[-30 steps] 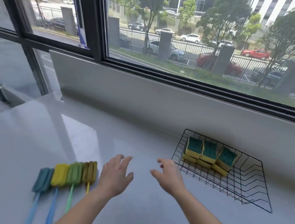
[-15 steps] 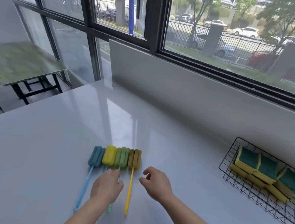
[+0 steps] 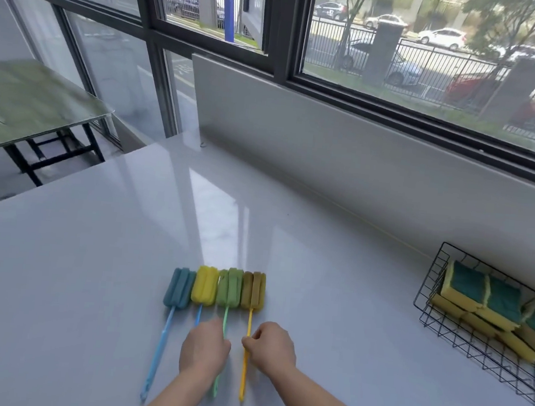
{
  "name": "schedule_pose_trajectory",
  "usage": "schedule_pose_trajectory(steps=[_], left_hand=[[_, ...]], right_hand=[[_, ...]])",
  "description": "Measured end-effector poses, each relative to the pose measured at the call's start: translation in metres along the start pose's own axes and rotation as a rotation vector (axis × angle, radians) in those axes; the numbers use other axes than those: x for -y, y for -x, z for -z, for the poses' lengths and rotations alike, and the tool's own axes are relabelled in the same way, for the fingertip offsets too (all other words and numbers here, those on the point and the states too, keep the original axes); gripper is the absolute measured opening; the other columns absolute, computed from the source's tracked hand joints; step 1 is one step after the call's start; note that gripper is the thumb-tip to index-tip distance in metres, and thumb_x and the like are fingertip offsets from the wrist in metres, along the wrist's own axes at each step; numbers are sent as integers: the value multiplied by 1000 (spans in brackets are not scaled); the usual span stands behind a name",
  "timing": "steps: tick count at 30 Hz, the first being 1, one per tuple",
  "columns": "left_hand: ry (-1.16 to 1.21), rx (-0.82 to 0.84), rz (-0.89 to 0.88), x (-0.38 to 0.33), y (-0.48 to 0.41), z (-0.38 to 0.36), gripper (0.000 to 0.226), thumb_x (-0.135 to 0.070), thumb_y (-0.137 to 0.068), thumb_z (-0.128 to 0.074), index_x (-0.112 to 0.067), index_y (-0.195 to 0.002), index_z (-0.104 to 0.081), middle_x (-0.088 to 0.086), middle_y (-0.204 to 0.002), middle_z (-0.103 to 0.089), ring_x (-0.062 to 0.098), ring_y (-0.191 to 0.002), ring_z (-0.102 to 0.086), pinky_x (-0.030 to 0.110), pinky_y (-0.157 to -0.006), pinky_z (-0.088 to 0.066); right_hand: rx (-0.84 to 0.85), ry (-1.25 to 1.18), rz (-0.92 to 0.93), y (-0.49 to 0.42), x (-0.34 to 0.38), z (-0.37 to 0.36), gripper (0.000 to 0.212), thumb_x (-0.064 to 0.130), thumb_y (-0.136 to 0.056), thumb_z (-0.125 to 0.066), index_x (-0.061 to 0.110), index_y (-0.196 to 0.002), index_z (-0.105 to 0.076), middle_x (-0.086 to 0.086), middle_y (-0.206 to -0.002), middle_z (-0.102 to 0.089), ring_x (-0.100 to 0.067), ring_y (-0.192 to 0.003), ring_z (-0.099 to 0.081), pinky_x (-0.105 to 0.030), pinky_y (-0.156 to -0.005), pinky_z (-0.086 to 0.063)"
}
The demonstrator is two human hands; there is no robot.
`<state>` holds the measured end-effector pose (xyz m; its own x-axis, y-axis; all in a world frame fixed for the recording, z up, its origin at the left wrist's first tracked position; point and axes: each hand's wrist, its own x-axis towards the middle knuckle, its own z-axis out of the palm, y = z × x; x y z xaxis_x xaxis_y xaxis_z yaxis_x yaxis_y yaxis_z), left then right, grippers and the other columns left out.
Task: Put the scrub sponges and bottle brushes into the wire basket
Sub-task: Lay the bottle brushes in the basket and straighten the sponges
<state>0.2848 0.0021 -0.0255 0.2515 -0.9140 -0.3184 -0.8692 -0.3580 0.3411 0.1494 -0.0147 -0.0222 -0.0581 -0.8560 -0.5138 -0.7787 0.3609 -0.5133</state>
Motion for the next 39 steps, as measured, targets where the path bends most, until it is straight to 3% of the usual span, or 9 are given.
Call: schedule_pose_trajectory(steps=[3, 9, 13, 19, 28, 39], left_hand=[[28, -25, -34, -1, -1, -1, 8, -21, -85, -54, -15, -87, -58, 8, -95, -69, 29, -91, -64, 32, -65, -45], [79, -98, -119, -20, 0, 3, 18, -25, -85, -55, -17, -96, -66, 3, -89, -70, 24, -83, -63, 34, -66, -51], [110, -132, -194, -46, 2, 10, 18, -28, -86, -57, -19, -98, -66, 2, -88, -70, 23, -81, -63, 35, -67, -53], [105, -140, -284, -84, 13, 8, 17, -30, -85, -57, -21, -96, -67, -2, -83, -69, 20, -75, -60, 32, -62, -49], [125, -120, -474, -152, 27, -3, 20, -32, -88, -57, -28, -105, -66, -7, -87, -69, 19, -78, -62, 30, -62, -49], [65, -71, -713, -245, 50, -15, 19, -27, -88, -55, -29, -104, -65, -8, -82, -67, 17, -74, -61, 30, -57, -47]], right_hand=[[-4, -38, -3, -3, -1, 7, 6, 23, -75, -58, 18, -72, -58, -11, -77, -77, -28, -68, -73, -36, -70, -61], [-104, -191, -7, 3, -21, 38, 14, 21, -78, -61, 13, -66, -58, -13, -65, -74, -25, -53, -72, -41, -64, -64], [-152, -281, -34, 11, -36, 60, 16, 20, -79, -62, 5, -80, -66, -11, -70, -74, -26, -57, -74, -43, -64, -64], [-233, -379, -73, 28, -63, 91, 13, 19, -80, -63, 6, -81, -67, -10, -71, -73, -26, -60, -74, -44, -63, -64], [-415, -643, -146, 60, -117, 139, 9, 18, -81, -62, 13, -76, -68, -5, -70, -72, -17, -55, -69, -26, -50, -57], [-642, -793, -237, 95, -189, 195, 10, 13, -84, -62, 7, -79, -69, -6, -65, -68, -15, -50, -63, -27, -50, -57]])
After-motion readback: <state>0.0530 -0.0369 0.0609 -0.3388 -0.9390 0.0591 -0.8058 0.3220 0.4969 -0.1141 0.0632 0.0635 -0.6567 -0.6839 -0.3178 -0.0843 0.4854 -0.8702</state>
